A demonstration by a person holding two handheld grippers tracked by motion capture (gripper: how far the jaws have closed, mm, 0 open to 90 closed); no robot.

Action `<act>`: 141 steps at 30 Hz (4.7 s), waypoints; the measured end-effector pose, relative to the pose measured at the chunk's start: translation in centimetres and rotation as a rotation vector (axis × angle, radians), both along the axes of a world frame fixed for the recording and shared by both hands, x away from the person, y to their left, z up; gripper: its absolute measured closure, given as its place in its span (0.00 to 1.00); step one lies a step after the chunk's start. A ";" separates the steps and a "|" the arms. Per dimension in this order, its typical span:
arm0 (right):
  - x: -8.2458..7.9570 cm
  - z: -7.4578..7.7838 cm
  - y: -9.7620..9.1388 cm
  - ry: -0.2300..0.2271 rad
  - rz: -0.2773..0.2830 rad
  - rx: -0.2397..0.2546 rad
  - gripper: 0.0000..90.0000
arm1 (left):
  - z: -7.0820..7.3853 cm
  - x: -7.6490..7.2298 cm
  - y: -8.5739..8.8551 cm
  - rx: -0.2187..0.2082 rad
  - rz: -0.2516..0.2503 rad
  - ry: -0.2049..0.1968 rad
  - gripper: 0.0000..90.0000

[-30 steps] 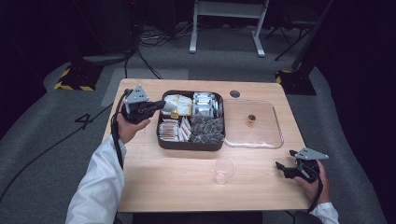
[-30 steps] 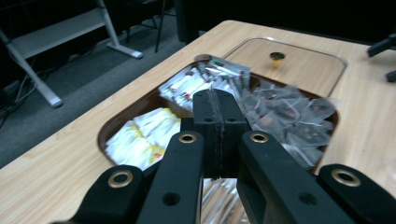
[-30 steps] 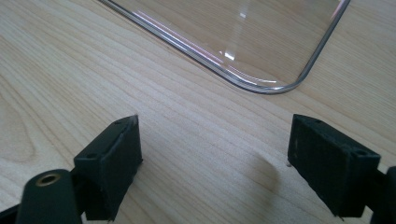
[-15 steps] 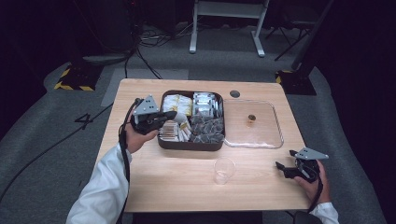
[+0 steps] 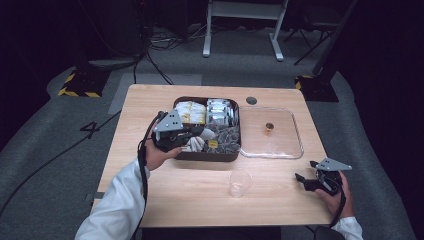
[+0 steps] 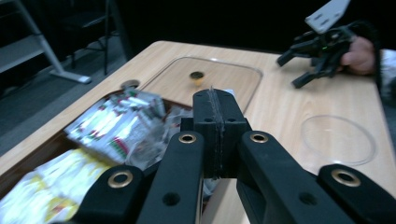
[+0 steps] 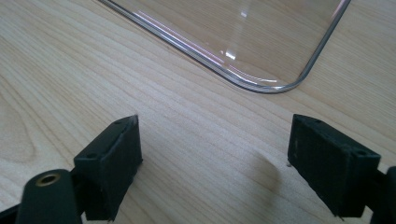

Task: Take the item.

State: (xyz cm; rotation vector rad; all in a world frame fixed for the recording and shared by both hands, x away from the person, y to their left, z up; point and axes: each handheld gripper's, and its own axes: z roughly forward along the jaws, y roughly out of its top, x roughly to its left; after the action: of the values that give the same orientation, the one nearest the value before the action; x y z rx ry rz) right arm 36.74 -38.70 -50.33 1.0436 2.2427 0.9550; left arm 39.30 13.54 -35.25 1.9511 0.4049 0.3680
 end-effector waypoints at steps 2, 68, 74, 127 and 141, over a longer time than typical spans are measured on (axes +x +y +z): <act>0.0 0.0 0.0 0.000 0.000 0.000 0.20 | 0.0 -0.2 -0.2 0.001 -0.008 -0.002 0.99; 0.0 0.0 0.0 -0.001 0.000 -0.001 0.20 | -5.9 -3.5 -11.0 0.203 -0.352 0.129 0.90; 0.0 0.0 0.0 -0.003 0.000 -0.002 0.20 | -5.7 -3.2 -11.1 0.210 -0.359 0.124 0.89; 0.0 0.0 0.0 -0.003 -0.002 -0.003 0.20 | -5.4 -3.2 -5.1 0.297 -0.047 0.034 0.19; 0.0 0.0 0.1 -0.006 -0.002 -0.005 0.20 | -7.0 -3.8 -2.0 0.386 0.033 0.040 0.19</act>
State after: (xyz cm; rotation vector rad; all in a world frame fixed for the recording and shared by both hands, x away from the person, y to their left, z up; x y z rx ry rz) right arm 36.74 -38.65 -50.34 1.0394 2.2375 0.9502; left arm 35.53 11.55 -42.22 2.3328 0.4143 0.4550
